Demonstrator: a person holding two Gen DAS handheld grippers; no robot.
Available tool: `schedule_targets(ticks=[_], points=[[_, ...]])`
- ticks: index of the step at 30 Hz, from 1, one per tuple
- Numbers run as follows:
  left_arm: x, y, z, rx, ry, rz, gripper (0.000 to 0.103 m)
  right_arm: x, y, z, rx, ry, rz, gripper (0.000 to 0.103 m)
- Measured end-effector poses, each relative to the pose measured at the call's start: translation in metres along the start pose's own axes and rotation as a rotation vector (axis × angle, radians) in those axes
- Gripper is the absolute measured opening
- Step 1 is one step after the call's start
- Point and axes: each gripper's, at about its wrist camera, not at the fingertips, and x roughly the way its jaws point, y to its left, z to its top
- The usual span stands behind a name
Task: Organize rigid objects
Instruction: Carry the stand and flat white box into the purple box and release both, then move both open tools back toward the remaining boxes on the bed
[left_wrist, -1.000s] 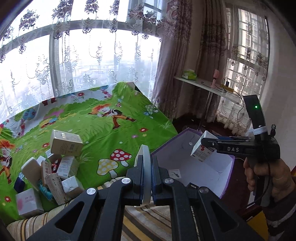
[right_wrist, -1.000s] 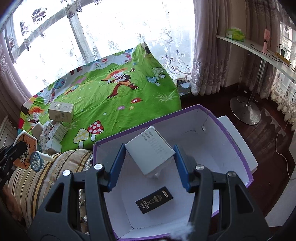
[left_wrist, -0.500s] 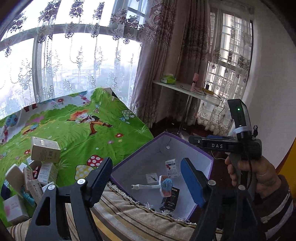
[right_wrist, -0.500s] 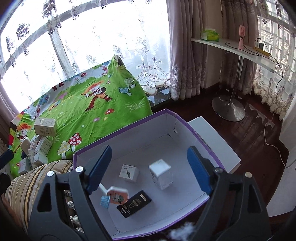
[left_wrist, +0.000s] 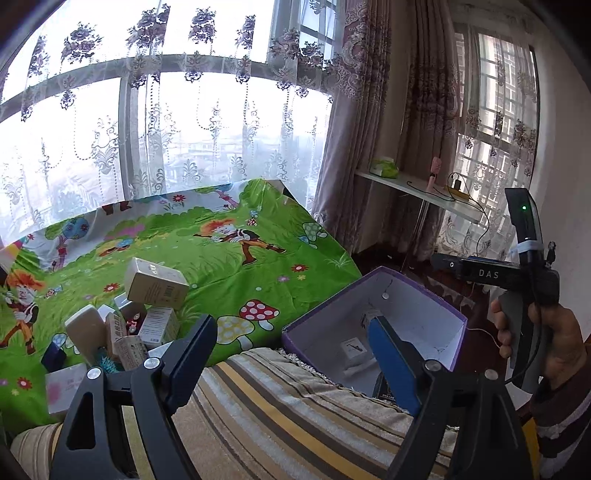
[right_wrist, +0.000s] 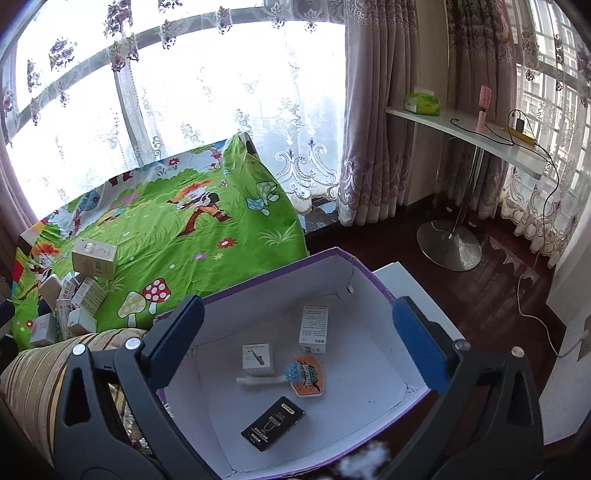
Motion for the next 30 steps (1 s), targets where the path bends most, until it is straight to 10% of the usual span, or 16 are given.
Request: schedule_targets(ticks=[30], points=[[-0.062, 0.176, -0.054, -0.427, 0.022, 0.13, 0.085, 0.016, 0.15, -0.01, -0.253, 0.162, 0.289, 0.102]])
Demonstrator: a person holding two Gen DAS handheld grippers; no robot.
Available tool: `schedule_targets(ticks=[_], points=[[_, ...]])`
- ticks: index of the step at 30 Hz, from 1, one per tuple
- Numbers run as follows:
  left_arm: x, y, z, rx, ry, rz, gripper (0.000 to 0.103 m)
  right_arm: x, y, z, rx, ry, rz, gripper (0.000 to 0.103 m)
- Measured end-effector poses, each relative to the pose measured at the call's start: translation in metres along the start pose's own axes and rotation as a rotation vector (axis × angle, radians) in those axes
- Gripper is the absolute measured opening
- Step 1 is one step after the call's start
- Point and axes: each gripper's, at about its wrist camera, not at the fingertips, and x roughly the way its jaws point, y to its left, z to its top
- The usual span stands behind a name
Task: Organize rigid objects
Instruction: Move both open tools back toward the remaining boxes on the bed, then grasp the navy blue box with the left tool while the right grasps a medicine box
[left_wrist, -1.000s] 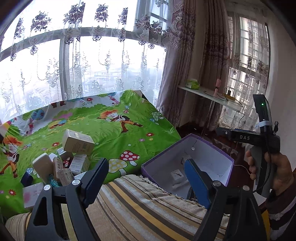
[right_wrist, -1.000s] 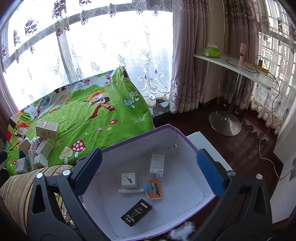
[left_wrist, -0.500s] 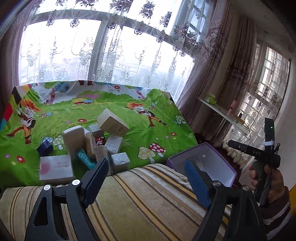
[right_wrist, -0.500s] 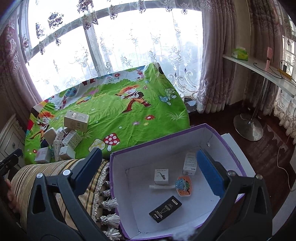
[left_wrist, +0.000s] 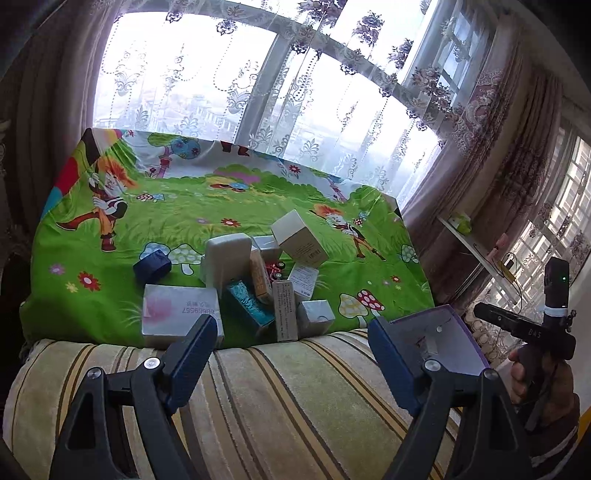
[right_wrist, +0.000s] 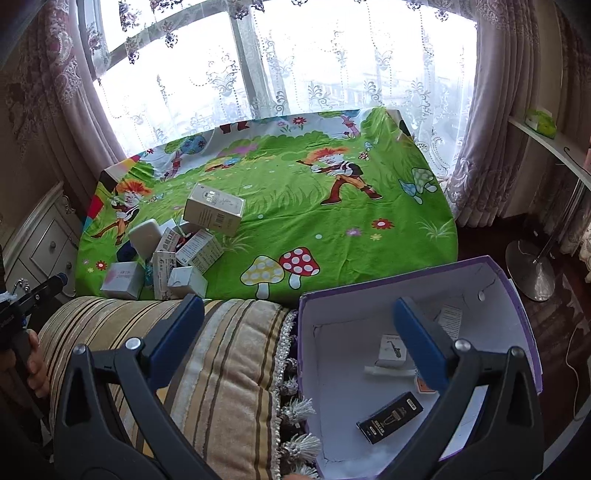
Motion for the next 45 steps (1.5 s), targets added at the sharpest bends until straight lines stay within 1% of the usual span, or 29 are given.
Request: schedule_targets(ticks=[6, 12, 19, 23, 26, 27, 31, 33, 35, 36, 38, 39, 40, 41, 43, 45], points=[[0.003, 0.022, 0.001, -0.063, 0.024, 0.035, 0.085, 0.016, 0.034, 0.007, -0.073, 0.027, 0.031, 0.102], [0.006, 0.037, 0.004, -0.09, 0.039, 0.058, 0.085, 0.032, 0.062, 0.013, -0.131, 0.059, 0.065, 0.102], [0.021, 0.042, 0.021, -0.036, 0.068, 0.084, 0.084, 0.055, 0.097, 0.022, -0.21, 0.099, 0.096, 0.102], [0.036, 0.047, 0.035, 0.001, 0.096, 0.087, 0.082, 0.07, 0.12, 0.025, -0.265, 0.129, 0.119, 0.102], [0.047, 0.056, 0.044, -0.006, 0.133, 0.064, 0.081, 0.083, 0.136, 0.026, -0.3, 0.156, 0.14, 0.102], [0.051, 0.06, 0.046, -0.009, 0.146, 0.07, 0.08, 0.088, 0.14, 0.027, -0.311, 0.165, 0.144, 0.102], [0.063, 0.078, 0.053, -0.018, 0.182, 0.115, 0.079, 0.109, 0.157, 0.028, -0.345, 0.204, 0.158, 0.102], [0.069, 0.085, 0.057, -0.022, 0.2, 0.125, 0.077, 0.119, 0.165, 0.029, -0.361, 0.219, 0.165, 0.102], [0.076, 0.088, 0.062, 0.004, 0.215, 0.144, 0.077, 0.129, 0.172, 0.031, -0.374, 0.231, 0.17, 0.102], [0.082, 0.091, 0.064, 0.023, 0.226, 0.169, 0.077, 0.134, 0.175, 0.031, -0.378, 0.236, 0.173, 0.102], [0.095, 0.103, 0.067, 0.02, 0.257, 0.223, 0.074, 0.143, 0.181, 0.033, -0.383, 0.246, 0.182, 0.1], [0.102, 0.111, 0.068, 0.0, 0.277, 0.234, 0.069, 0.147, 0.183, 0.034, -0.385, 0.251, 0.186, 0.097], [0.109, 0.119, 0.07, -0.012, 0.293, 0.238, 0.067, 0.151, 0.184, 0.034, -0.386, 0.258, 0.187, 0.095], [0.116, 0.124, 0.071, -0.002, 0.308, 0.249, 0.067, 0.154, 0.185, 0.034, -0.384, 0.264, 0.191, 0.094], [0.129, 0.131, 0.072, 0.039, 0.33, 0.302, 0.066, 0.161, 0.187, 0.034, -0.381, 0.274, 0.199, 0.093], [0.141, 0.137, 0.074, 0.059, 0.351, 0.311, 0.066, 0.167, 0.189, 0.035, -0.391, 0.281, 0.195, 0.092]])
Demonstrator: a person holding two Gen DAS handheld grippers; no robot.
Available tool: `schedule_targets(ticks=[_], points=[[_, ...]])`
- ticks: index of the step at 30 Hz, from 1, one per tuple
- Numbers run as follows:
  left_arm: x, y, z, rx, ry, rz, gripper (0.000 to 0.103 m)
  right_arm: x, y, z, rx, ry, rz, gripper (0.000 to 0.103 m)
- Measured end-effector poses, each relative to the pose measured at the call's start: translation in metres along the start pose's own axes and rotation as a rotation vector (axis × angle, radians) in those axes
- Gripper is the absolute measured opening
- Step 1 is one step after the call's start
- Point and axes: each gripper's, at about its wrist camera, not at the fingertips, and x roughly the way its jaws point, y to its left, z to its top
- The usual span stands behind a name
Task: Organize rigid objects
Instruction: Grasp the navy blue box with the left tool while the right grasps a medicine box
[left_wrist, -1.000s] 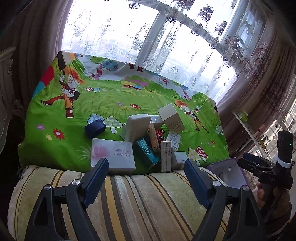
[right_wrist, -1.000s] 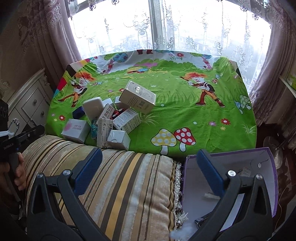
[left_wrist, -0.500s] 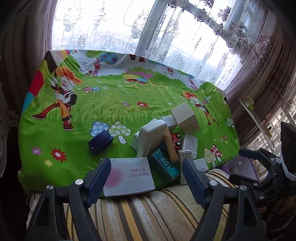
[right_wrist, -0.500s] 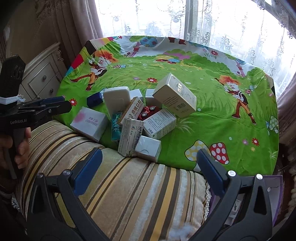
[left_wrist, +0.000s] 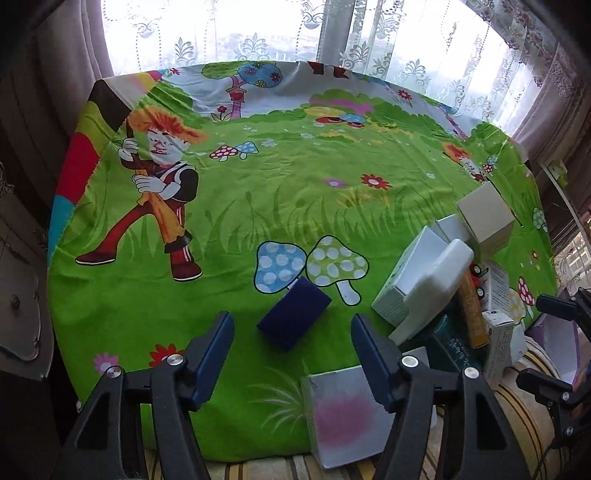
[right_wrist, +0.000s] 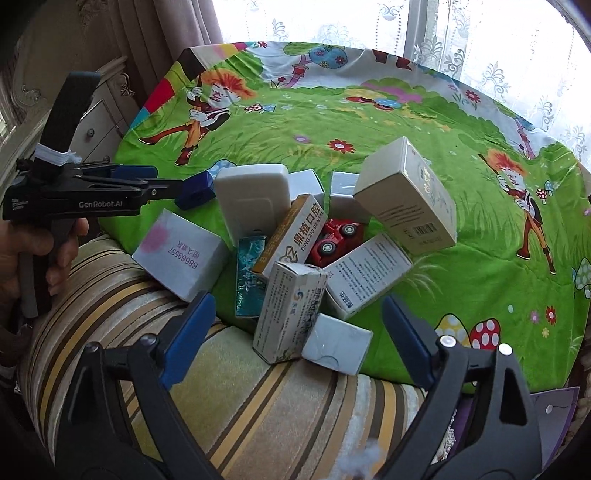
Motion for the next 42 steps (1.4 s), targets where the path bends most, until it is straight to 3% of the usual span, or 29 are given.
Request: schedule_targets(ticks=[2, 5, 9, 10, 11, 12, 13, 15, 23, 31, 42], points=[[0.011, 0.001, 0.006, 0.012, 0.018, 0.007, 0.066, 0.006, 0.001, 0.002, -0.009, 0.013, -0.005, 0.09], [0.024, 0.0, 0.009, 0.042, 0.031, 0.036, 0.066, 0.016, 0.002, 0.005, -0.018, 0.041, -0.001, 0.079], [0.031, -0.001, 0.009, 0.051, 0.034, 0.017, 0.056, 0.025, 0.002, 0.005, -0.02, 0.062, 0.024, 0.069], [0.032, -0.002, 0.01, 0.058, 0.032, 0.02, 0.049, 0.027, 0.002, 0.005, -0.019, 0.066, 0.029, 0.064], [0.035, -0.002, 0.01, 0.065, 0.042, 0.034, 0.034, 0.028, 0.002, 0.005, -0.019, 0.07, 0.033, 0.061], [0.038, -0.002, 0.01, 0.066, 0.053, 0.037, 0.028, 0.03, 0.003, 0.004, -0.021, 0.075, 0.04, 0.052], [0.041, 0.0, 0.009, 0.057, 0.06, 0.028, 0.029, 0.031, 0.004, 0.004, -0.022, 0.075, 0.042, 0.043], [0.041, 0.004, 0.008, 0.04, 0.055, 0.014, 0.029, 0.03, 0.004, 0.002, -0.021, 0.071, 0.051, 0.04], [0.025, 0.014, 0.004, -0.024, -0.006, 0.023, 0.028, 0.021, 0.0, -0.003, 0.009, 0.028, 0.058, 0.033], [-0.005, 0.018, -0.004, -0.091, -0.078, 0.019, 0.028, 0.002, -0.004, -0.004, 0.03, -0.045, 0.069, 0.033], [-0.046, -0.005, -0.016, -0.091, -0.155, -0.006, 0.028, -0.022, -0.011, -0.012, 0.062, -0.106, 0.07, 0.033]])
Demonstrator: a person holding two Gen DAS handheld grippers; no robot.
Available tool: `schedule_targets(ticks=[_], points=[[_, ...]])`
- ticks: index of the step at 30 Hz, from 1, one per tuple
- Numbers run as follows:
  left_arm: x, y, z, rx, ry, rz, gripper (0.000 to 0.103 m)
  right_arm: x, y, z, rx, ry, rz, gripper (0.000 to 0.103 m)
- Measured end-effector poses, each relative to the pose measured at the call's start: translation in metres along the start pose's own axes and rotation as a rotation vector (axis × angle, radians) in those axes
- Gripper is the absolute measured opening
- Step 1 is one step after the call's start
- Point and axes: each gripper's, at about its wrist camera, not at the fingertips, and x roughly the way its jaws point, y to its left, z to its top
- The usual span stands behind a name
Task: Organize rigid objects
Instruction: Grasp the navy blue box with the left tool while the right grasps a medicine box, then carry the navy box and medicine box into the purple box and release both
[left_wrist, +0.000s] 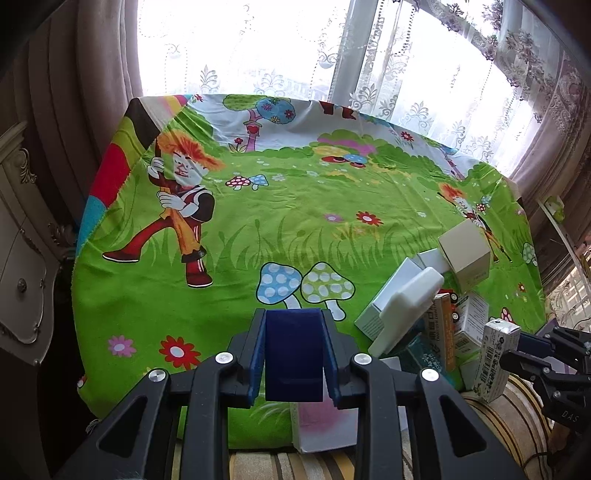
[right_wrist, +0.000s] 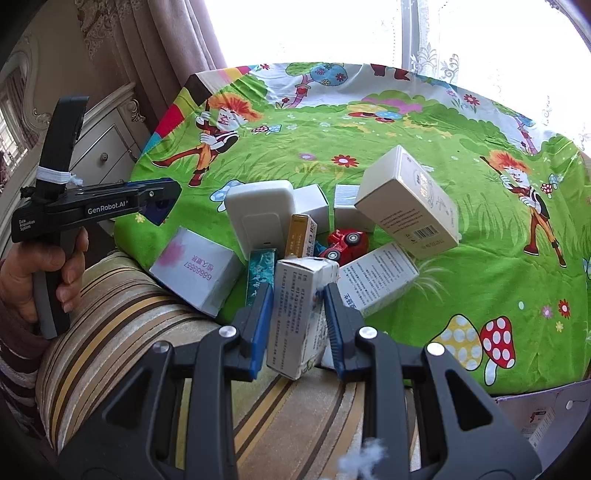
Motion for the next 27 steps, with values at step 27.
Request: schedule_targets(ticks=[27], points=[[-0.035, -0.148, -0.045, 0.145, 0.036, -0.265, 0.028, -0.108, -0.085, -0.062, 0.22, -0.13, -0.108, 0.033]])
